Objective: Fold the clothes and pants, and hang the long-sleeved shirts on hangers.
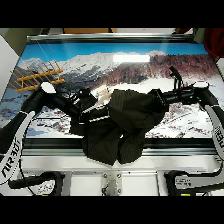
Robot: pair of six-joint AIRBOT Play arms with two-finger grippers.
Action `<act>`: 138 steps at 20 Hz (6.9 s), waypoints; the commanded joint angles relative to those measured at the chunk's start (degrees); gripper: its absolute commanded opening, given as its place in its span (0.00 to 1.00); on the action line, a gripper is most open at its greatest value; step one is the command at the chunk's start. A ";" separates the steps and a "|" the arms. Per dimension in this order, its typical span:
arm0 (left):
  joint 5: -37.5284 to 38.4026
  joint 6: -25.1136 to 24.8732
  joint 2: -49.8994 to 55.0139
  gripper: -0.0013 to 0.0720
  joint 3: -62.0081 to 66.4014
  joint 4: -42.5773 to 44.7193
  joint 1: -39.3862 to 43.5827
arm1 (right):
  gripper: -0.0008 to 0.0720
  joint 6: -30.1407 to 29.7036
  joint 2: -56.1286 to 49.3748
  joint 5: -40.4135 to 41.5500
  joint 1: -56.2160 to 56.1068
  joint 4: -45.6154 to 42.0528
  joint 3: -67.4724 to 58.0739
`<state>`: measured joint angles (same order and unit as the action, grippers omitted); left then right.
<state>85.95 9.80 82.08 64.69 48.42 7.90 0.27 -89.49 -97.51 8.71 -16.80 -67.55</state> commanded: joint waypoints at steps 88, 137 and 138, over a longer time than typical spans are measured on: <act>-35.17 58.66 -8.87 0.43 -9.75 -2.95 0.02 | 0.02 10.67 13.31 7.69 5.77 11.87 0.00; -34.67 61.20 -35.89 0.60 1.99 5.18 14.12 | 0.02 26.23 39.08 45.03 -0.90 11.89 -0.04; -34.32 61.83 -34.64 0.60 3.93 6.08 13.73 | 0.02 25.31 39.78 47.60 -0.76 11.89 -0.07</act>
<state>53.82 70.41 43.94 63.88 49.17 19.79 28.23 -51.00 -55.40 7.73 -4.86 -67.55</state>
